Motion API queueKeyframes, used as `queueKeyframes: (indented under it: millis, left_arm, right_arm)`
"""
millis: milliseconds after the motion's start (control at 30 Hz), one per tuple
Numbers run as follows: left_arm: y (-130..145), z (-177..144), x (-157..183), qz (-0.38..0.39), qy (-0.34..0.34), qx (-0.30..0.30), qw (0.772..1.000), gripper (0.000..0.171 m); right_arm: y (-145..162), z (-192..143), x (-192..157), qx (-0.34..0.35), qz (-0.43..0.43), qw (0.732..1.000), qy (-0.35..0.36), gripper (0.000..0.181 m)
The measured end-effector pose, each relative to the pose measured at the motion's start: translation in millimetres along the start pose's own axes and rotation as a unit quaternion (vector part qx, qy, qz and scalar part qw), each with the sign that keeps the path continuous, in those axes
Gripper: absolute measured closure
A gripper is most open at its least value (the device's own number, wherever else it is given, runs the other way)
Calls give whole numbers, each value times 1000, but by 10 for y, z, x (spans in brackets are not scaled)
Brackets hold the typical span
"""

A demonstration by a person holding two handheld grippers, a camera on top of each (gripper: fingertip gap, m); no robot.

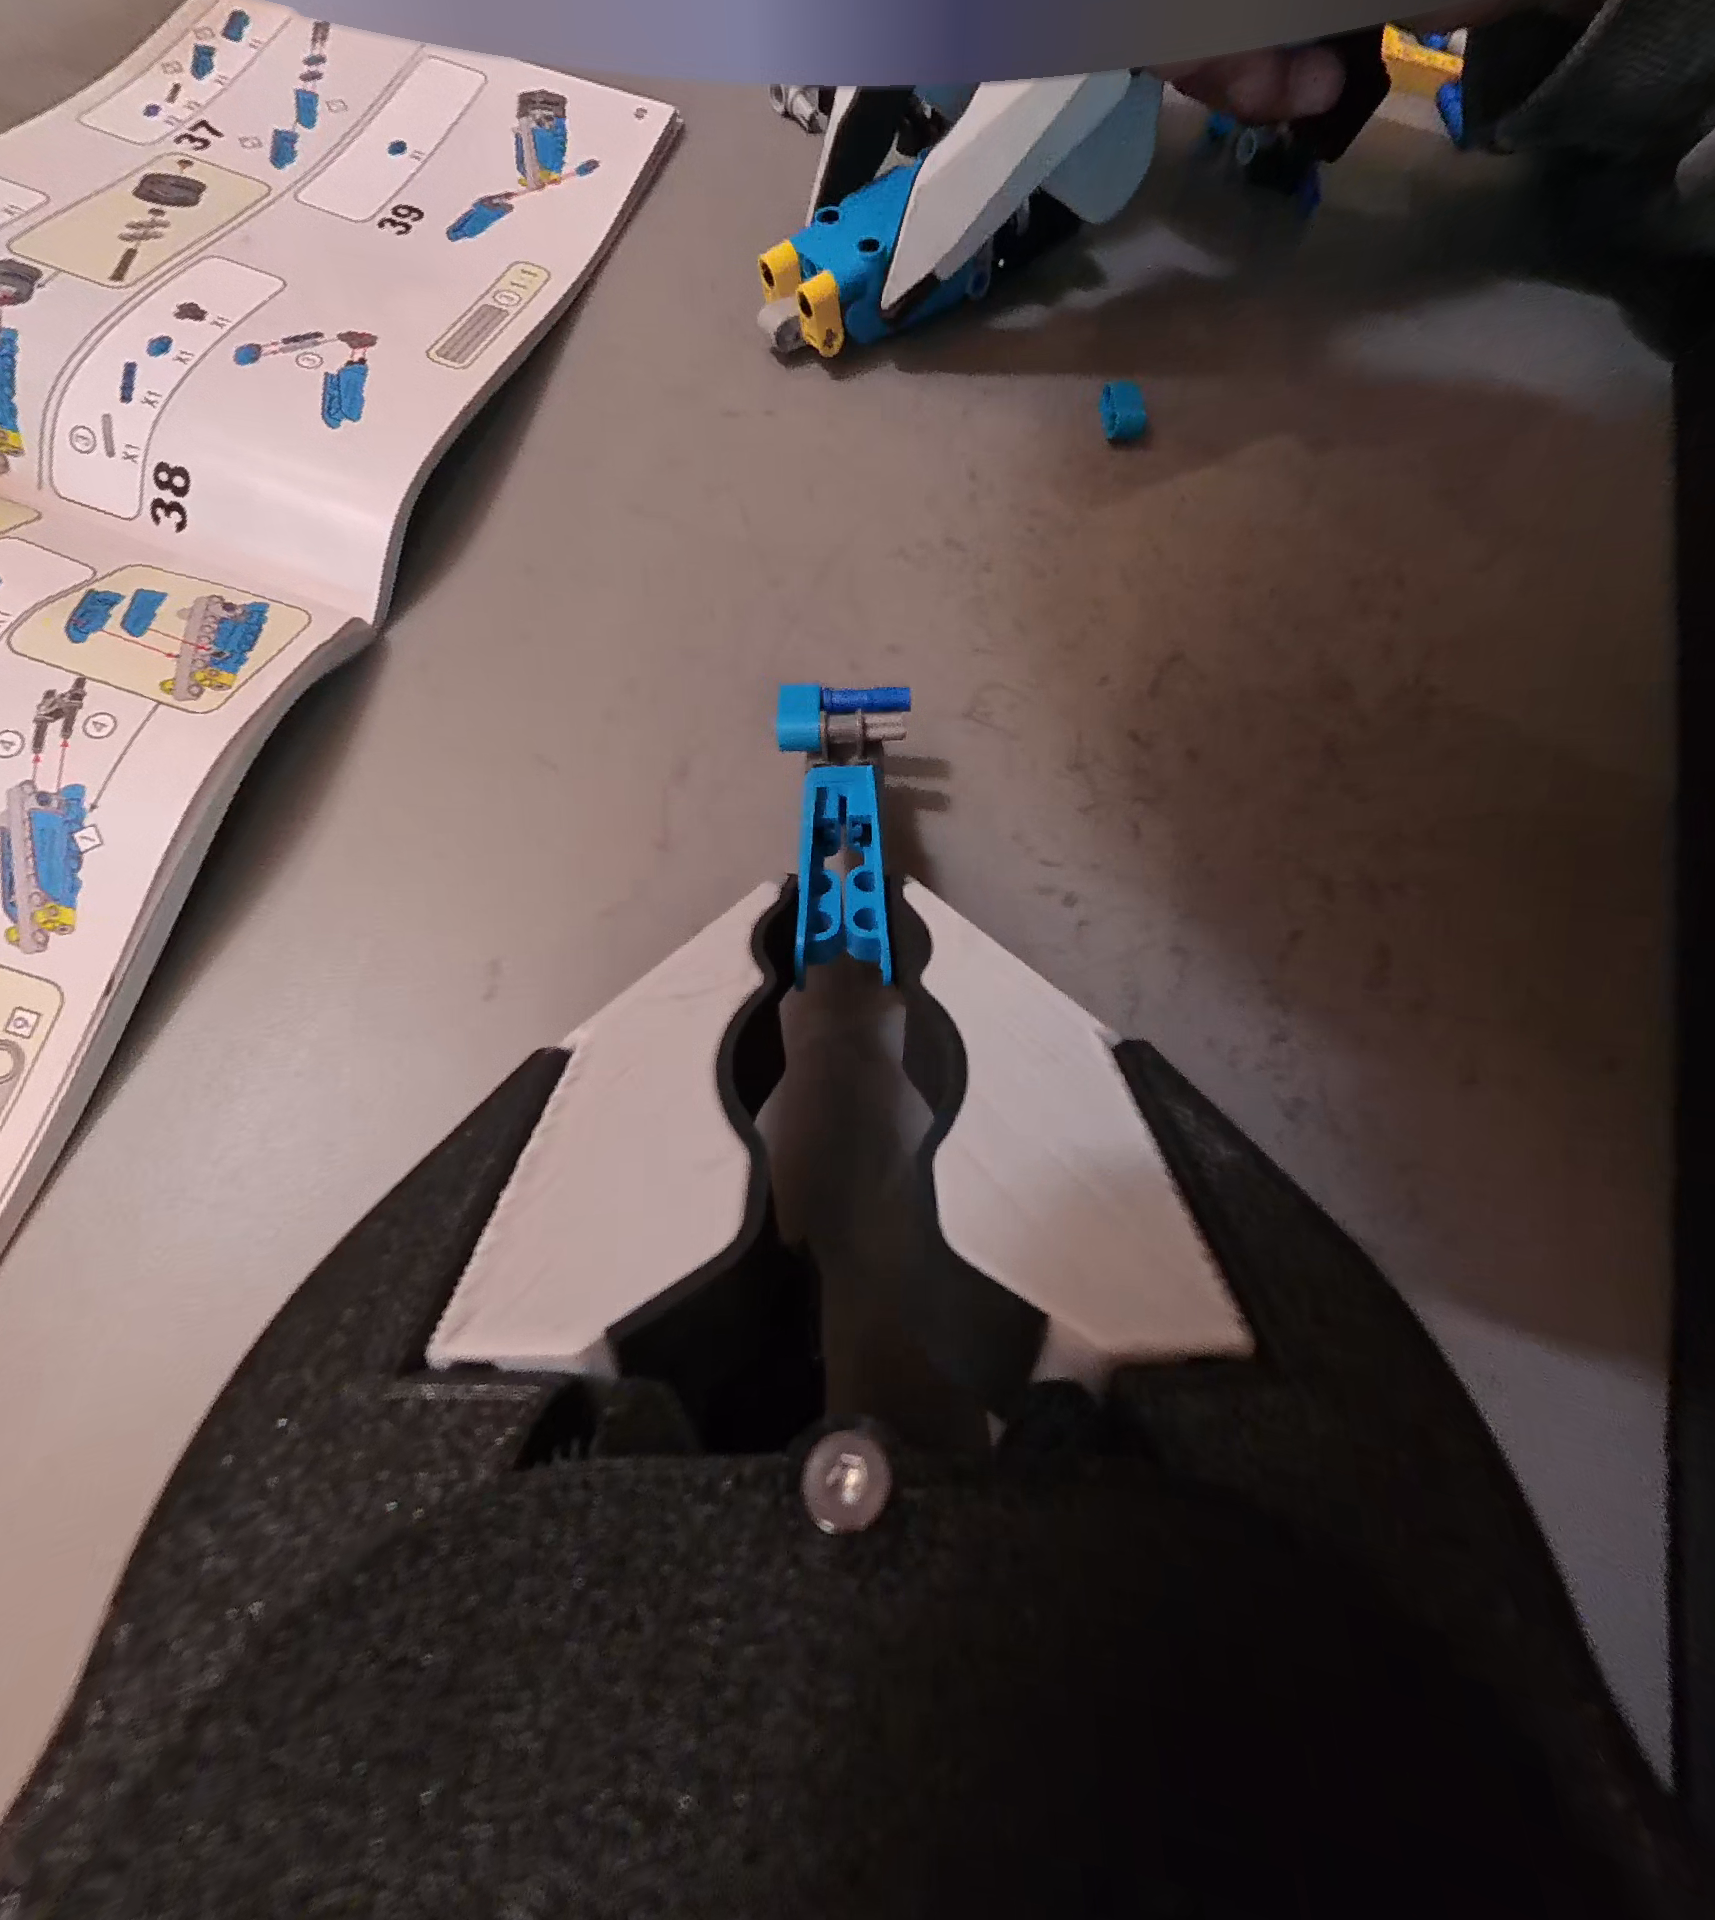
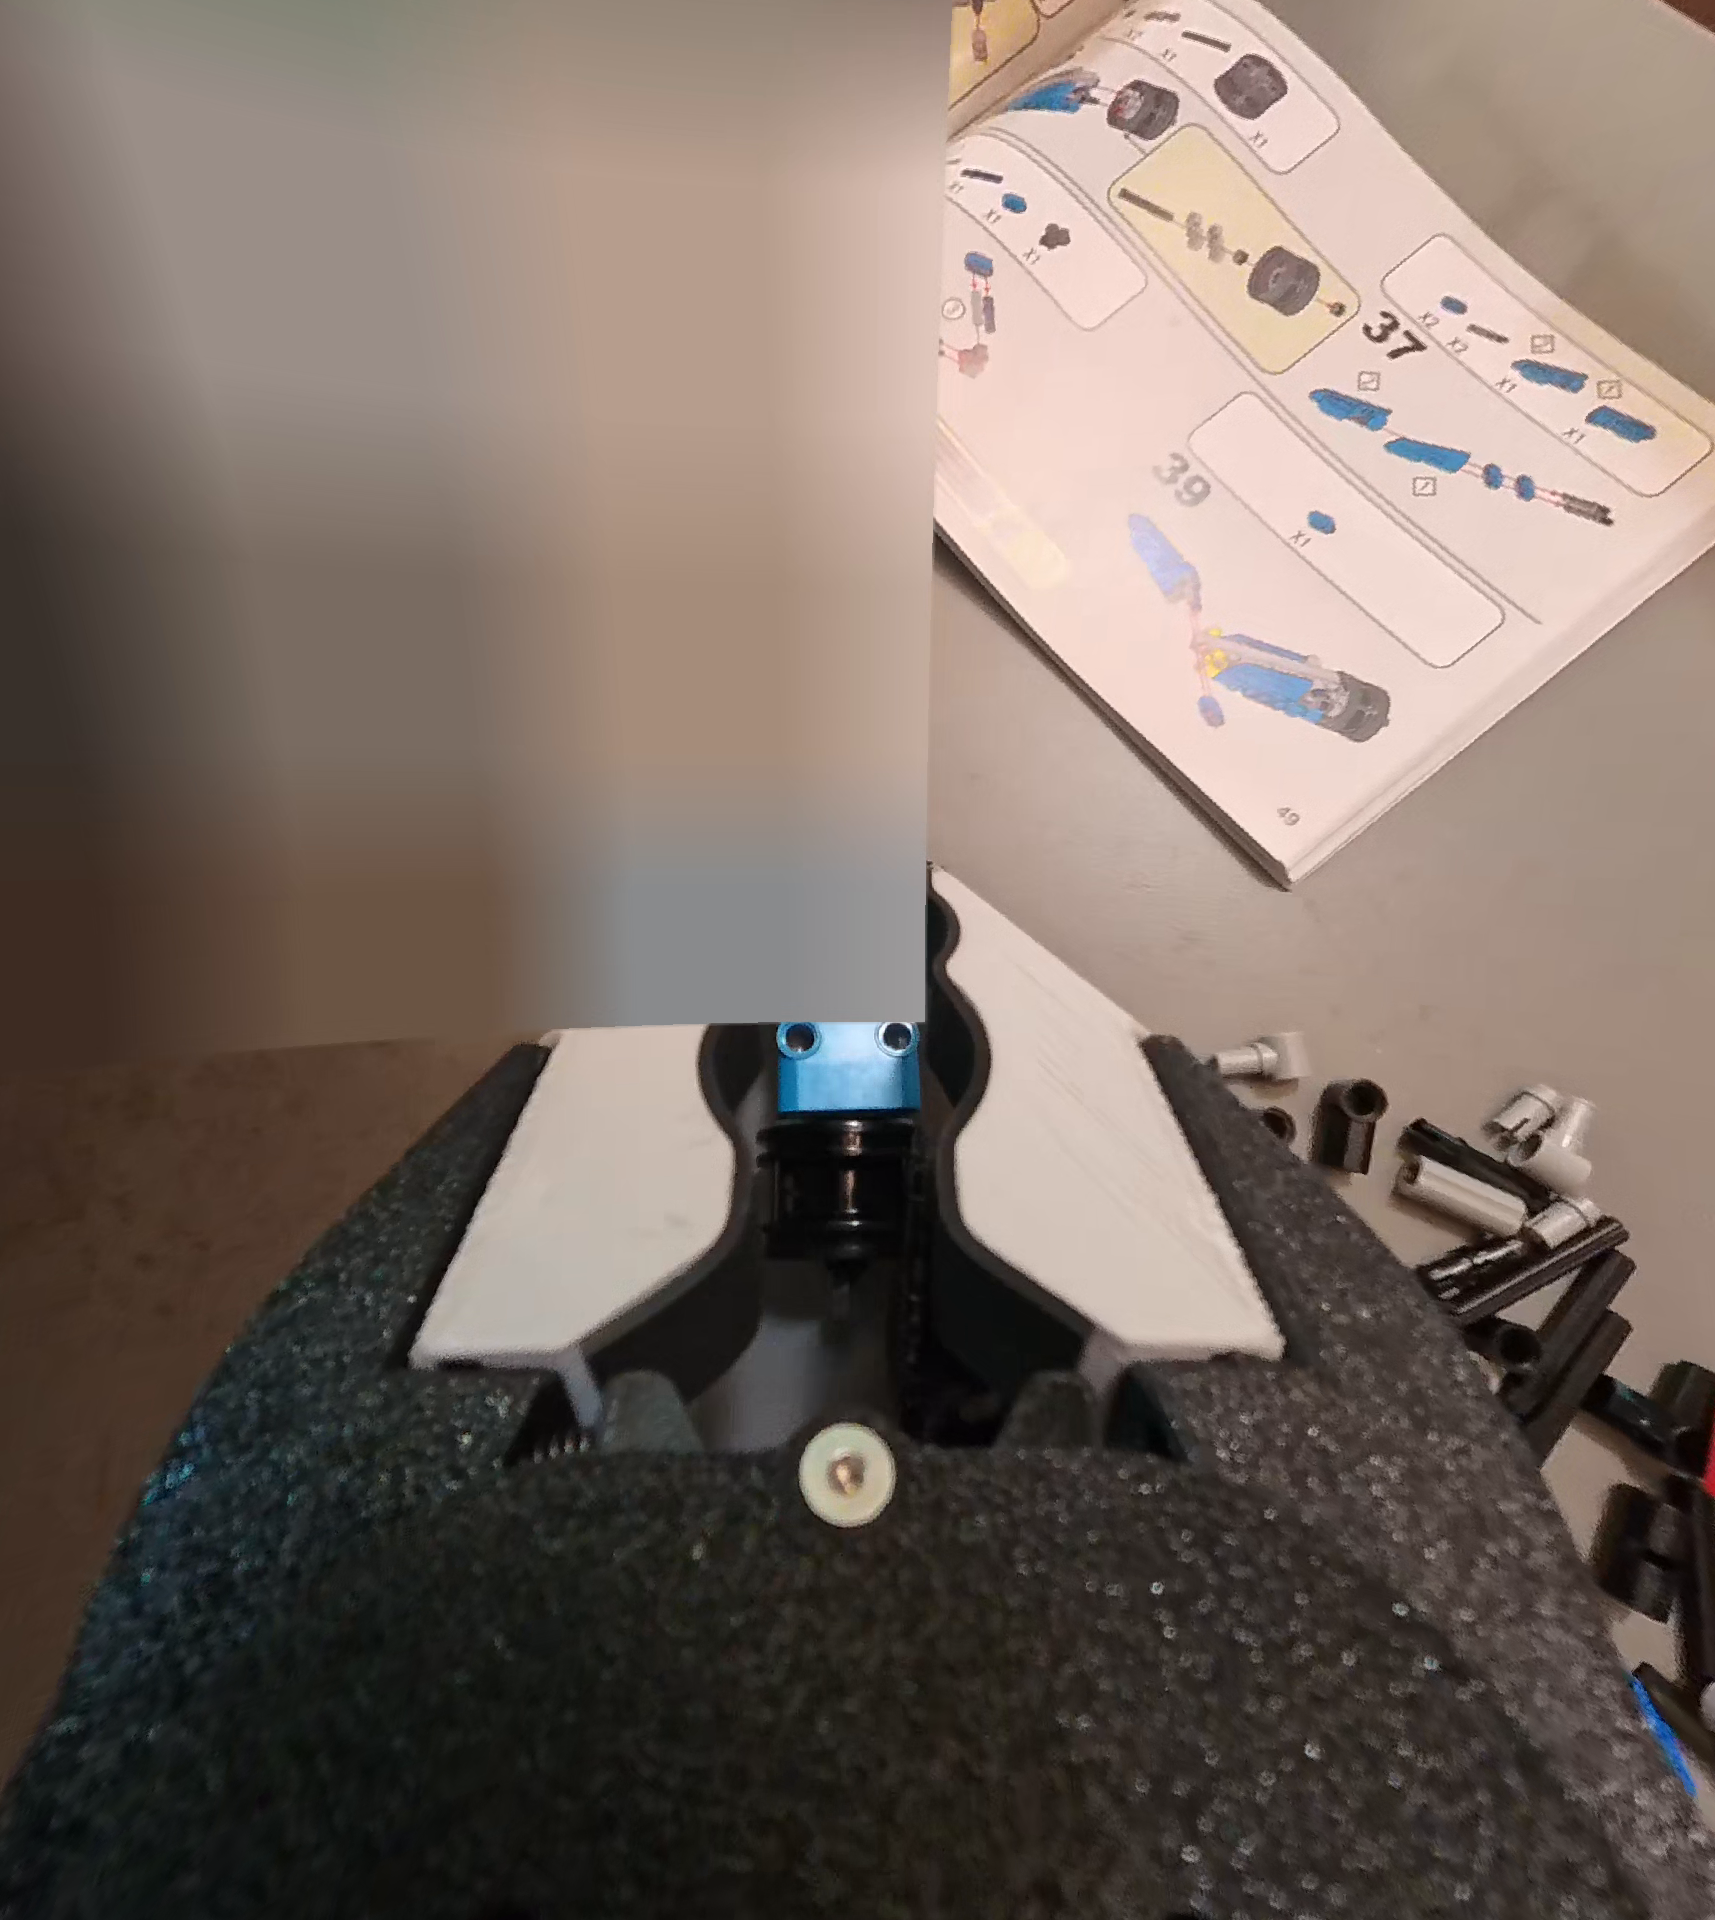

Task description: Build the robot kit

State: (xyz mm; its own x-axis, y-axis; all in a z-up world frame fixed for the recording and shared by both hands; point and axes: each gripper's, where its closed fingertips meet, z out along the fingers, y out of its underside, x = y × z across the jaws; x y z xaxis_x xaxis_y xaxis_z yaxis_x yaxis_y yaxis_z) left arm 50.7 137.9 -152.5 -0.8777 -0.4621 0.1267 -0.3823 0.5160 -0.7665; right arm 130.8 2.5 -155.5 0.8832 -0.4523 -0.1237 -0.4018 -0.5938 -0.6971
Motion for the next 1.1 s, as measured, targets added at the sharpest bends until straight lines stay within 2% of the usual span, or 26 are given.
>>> queueKeyframes:
  millis: [1100]
  left_arm:
    - [-3,-3,29,-7,17,3,1000,157]
  right_arm:
    - [17,41,-69,-1,5,1000,-23,155]
